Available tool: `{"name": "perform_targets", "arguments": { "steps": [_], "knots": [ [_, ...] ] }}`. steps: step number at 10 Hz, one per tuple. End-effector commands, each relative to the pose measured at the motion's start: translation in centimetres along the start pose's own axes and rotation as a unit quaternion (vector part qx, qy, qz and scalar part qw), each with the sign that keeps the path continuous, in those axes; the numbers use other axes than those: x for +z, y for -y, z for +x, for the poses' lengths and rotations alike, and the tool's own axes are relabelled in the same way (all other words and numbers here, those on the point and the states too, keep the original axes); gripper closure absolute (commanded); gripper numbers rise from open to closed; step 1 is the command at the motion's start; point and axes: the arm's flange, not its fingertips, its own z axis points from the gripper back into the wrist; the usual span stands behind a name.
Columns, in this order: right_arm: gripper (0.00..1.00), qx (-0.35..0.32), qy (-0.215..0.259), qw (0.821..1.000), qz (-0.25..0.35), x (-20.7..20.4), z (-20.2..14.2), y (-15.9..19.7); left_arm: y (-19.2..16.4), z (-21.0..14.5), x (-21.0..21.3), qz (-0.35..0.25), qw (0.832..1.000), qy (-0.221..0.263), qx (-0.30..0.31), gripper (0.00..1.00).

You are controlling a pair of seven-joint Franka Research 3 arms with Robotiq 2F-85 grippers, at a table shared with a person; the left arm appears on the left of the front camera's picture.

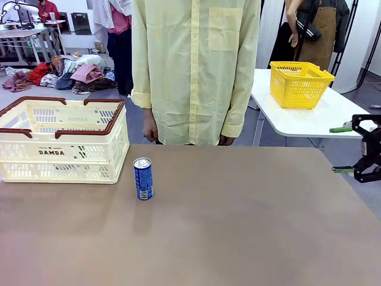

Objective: Place the drinks into the Shopping basket.
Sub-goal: Pick up one drink and place it into the Shopping basket.

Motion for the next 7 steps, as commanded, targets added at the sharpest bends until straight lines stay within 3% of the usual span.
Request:
{"name": "perform_targets", "arguments": {
  "steps": [1,7],
  "knots": [
    [0.00,0.008,-0.007,1.000,-0.021,-0.06,-0.95,-2.88,0.32,-0.22,-0.19,-0.004,1.000,0.000,0.002,0.00],
    [0.00,0.008,-0.007,1.000,-0.021,-0.06,-0.95,-2.88,0.00,0.00,0.00,0.000,1.000,0.000,0.000,0.00]
  ]
}}
